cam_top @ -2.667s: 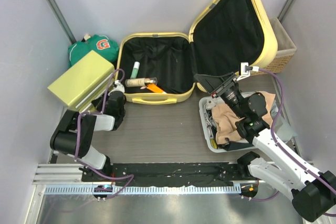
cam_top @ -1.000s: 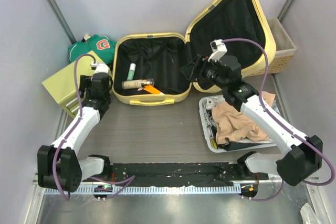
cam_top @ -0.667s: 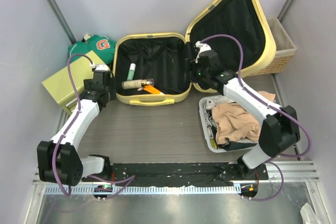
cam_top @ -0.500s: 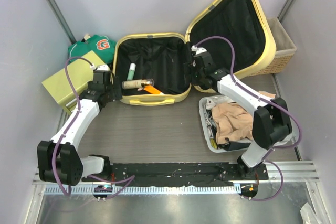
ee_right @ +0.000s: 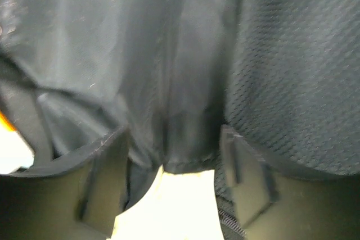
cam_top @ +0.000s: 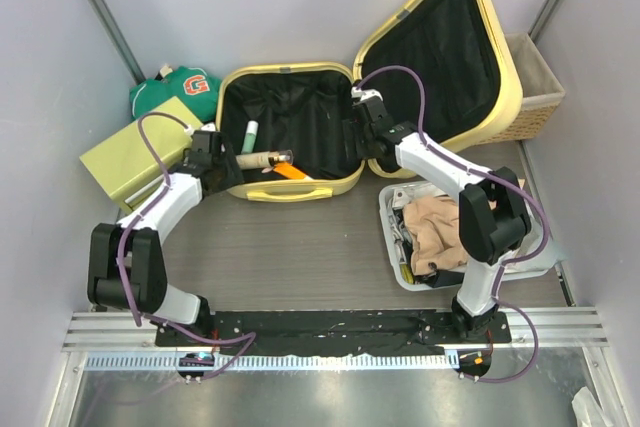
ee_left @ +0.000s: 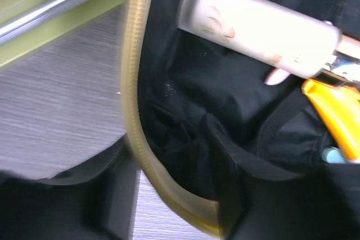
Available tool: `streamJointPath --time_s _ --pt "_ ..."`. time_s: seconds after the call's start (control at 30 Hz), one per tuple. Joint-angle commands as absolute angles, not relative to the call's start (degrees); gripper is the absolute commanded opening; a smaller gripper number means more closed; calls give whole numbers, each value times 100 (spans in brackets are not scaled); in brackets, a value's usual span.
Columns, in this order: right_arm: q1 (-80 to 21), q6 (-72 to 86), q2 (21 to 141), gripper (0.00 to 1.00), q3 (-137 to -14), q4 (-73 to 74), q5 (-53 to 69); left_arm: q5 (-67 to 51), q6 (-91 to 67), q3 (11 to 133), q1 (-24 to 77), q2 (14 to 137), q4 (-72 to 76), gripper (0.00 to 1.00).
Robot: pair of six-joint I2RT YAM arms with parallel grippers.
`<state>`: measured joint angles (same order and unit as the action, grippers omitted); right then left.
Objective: Open, take out, and arrange the luggage
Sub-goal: Adjust the luggage at the center of the board.
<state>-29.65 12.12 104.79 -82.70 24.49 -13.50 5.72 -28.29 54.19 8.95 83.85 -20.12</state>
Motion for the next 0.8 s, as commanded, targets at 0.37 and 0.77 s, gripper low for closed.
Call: streamJointPath --time_s 0.37,0.77 --pt "-2584 809 10652 26 -8552 2681 -3208 -343 -2945 5721 2152 8761 -835 36" --pt "-2232 773 10468 32 -8701 2733 -2455 437 -2707 5863 2707 8808 -1010 49"
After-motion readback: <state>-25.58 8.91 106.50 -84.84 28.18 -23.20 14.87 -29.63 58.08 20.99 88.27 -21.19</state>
